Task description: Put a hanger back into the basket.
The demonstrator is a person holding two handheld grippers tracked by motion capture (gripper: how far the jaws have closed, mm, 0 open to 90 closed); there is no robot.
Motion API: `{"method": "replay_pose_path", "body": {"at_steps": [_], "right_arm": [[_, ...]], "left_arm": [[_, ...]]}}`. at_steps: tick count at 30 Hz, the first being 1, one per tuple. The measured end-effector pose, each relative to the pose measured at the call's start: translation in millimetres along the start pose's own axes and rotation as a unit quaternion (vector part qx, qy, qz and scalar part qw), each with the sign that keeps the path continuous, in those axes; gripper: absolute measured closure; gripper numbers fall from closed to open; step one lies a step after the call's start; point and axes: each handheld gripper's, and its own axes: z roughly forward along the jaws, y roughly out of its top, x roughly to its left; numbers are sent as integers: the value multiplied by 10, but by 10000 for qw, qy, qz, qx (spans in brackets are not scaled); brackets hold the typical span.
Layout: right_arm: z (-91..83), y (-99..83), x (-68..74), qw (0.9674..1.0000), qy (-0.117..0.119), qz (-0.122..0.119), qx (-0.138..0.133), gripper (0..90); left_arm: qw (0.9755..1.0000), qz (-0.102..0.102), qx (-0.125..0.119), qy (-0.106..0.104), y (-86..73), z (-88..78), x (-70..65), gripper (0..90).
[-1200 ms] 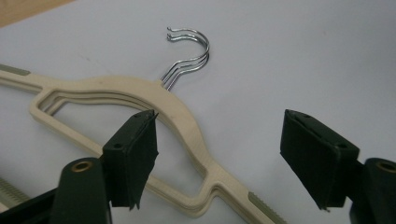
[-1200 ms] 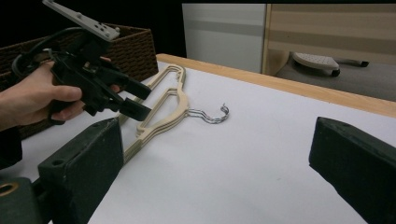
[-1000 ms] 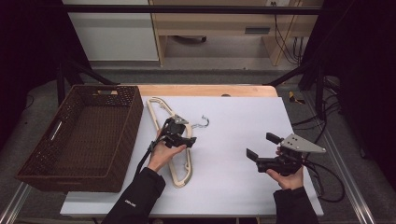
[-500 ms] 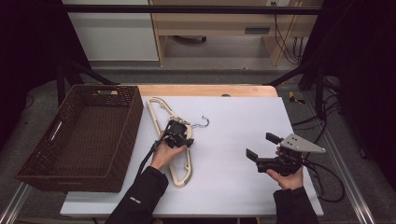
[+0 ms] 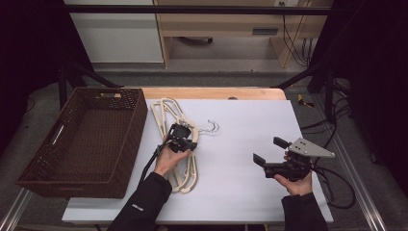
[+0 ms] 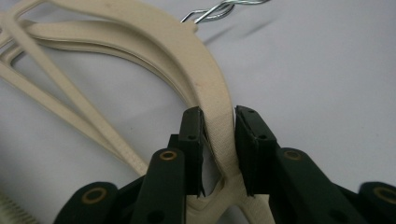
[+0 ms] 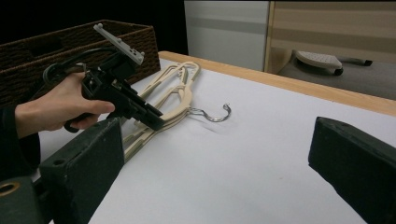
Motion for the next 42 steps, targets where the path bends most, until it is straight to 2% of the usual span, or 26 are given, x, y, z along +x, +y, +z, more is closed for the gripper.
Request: {"method": "replay_pose_path", "body": {"at_steps": [5,8,16,23,27,30,34,36,38,40,41,42], "right_arm": [[18,-6,3,10000,-8,-14,16,38],[33,-11,11,10000,11,-23,35,41],[116,-31,52,9998,134,-44,133,55],[296,-43,170,9989,351,-149,291,71],[394,-51,243,9978,465,-196,420,74],[394,-51,248,9977,480,-228,432,75],[354,-38,226,9983,435,-176,344,77],[337,-34,216,9984,434,-178,323,76],[317,-28,209,9986,406,-167,305,76],[300,-21,201,9988,392,-157,267,76],[288,-18,194,9988,392,-164,260,76],[283,-15,192,9989,368,-155,241,76]], "left_arm": [[9999,85,-25,138,-16,-54,-26,753],[9999,68,-36,94,-36,-103,-13,757],[9991,36,-407,-94,-52,-372,5,761],[9974,206,-689,-92,-110,-601,-30,769],[9966,275,-772,-24,-141,-707,-25,777],[9961,290,-829,98,-159,-779,-7,788],[9939,387,-977,326,-182,-922,1,815],[9923,425,-1026,540,-186,-988,4,831],[9913,451,-1035,669,-194,-1060,38,864],[9919,284,-1191,327,-202,-1110,86,868],[9914,307,-1217,366,-206,-1134,86,869],[9899,389,-1256,528,-211,-1159,69,870]]}}
